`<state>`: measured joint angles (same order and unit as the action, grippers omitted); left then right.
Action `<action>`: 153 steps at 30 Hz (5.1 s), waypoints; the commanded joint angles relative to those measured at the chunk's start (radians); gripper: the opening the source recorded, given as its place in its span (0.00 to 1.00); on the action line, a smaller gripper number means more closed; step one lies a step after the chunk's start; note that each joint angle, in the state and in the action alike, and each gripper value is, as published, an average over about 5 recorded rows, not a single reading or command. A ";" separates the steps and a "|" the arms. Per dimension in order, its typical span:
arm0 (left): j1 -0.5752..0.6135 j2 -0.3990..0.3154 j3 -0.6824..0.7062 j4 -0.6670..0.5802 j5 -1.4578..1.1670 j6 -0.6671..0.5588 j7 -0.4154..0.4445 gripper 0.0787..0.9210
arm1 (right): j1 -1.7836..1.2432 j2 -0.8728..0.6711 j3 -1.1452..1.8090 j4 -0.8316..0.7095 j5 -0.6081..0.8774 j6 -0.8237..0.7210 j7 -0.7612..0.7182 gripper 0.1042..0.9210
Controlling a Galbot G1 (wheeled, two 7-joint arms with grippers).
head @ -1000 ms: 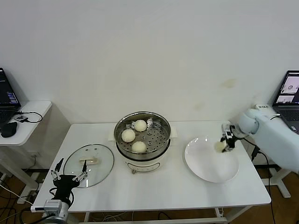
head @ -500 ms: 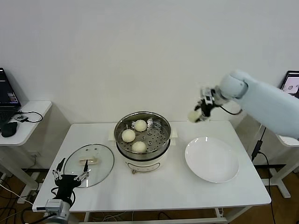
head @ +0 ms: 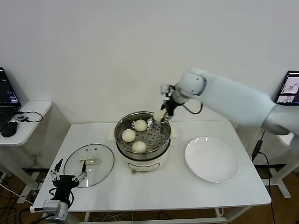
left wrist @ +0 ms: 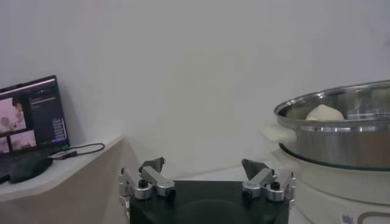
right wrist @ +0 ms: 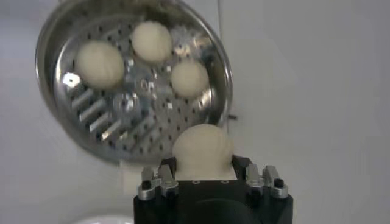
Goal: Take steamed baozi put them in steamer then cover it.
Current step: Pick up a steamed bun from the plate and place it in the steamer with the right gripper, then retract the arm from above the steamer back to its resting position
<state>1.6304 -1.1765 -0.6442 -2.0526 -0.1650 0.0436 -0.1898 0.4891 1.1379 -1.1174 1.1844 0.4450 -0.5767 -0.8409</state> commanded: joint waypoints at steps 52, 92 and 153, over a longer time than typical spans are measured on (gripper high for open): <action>-0.039 0.016 0.013 0.035 0.024 -0.007 -0.007 0.88 | -0.970 -0.521 0.851 0.606 0.053 0.338 0.925 0.88; -0.390 0.158 0.169 0.659 1.148 -0.225 0.000 0.88 | -2.229 0.145 2.077 0.785 -0.056 0.755 0.800 0.88; -0.543 0.140 0.190 0.727 1.134 -0.184 -0.039 0.17 | -2.287 0.189 2.037 0.725 -0.134 0.792 0.776 0.88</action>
<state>1.0490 -1.0433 -0.4053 -1.2495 0.9600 -0.1359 -0.1862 -1.7985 1.3260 0.9297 1.9110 0.3271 0.2156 -0.0666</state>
